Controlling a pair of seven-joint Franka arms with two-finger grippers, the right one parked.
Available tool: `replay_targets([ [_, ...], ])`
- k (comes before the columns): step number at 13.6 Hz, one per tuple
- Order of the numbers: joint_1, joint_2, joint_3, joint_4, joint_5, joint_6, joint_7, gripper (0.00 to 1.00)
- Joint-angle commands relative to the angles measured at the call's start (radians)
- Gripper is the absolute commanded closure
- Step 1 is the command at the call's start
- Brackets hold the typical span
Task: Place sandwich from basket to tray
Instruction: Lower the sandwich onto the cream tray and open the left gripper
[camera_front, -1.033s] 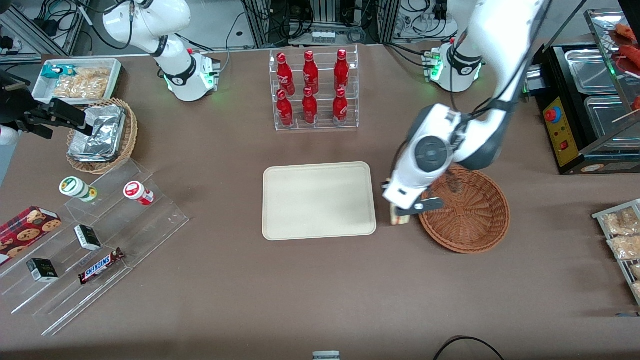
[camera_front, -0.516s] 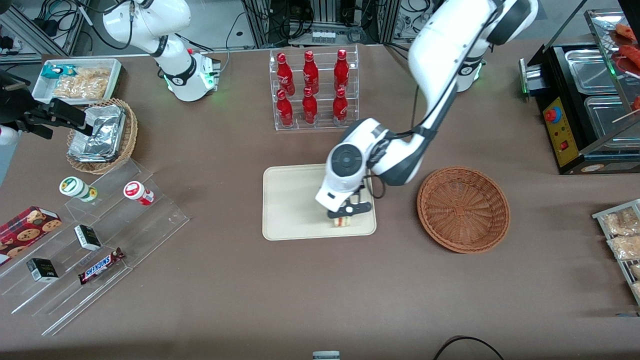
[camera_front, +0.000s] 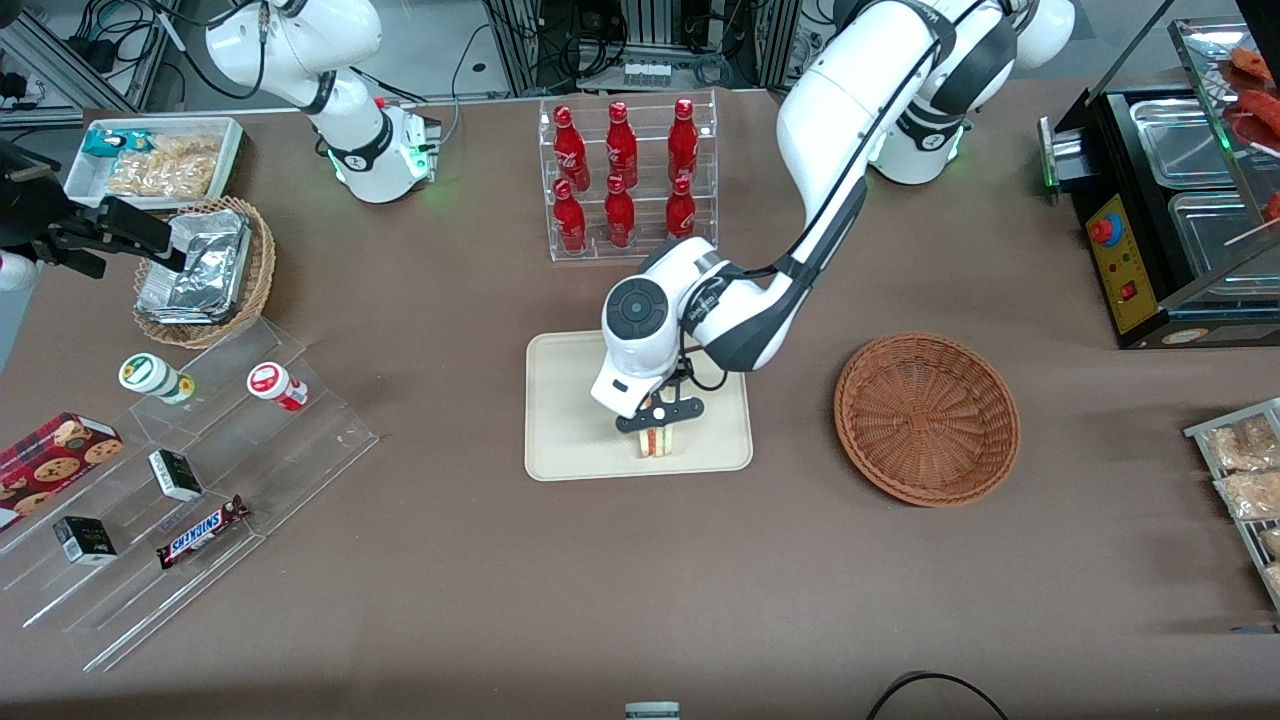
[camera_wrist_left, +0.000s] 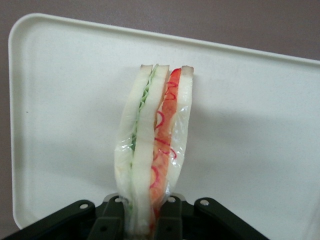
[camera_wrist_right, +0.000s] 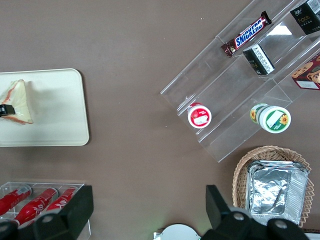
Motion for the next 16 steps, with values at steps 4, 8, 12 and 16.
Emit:
replay_targets([
  [4, -0.037, 0.022, 0.011, 0.037, 0.023, -0.014, -0.07, 0.8],
  [8, -0.035, 0.0, 0.014, 0.04, 0.026, -0.012, -0.084, 0.0],
  [12, -0.017, -0.066, 0.054, 0.026, 0.032, -0.022, -0.062, 0.0],
  [16, 0.006, -0.176, 0.121, -0.038, 0.026, -0.125, -0.001, 0.0],
])
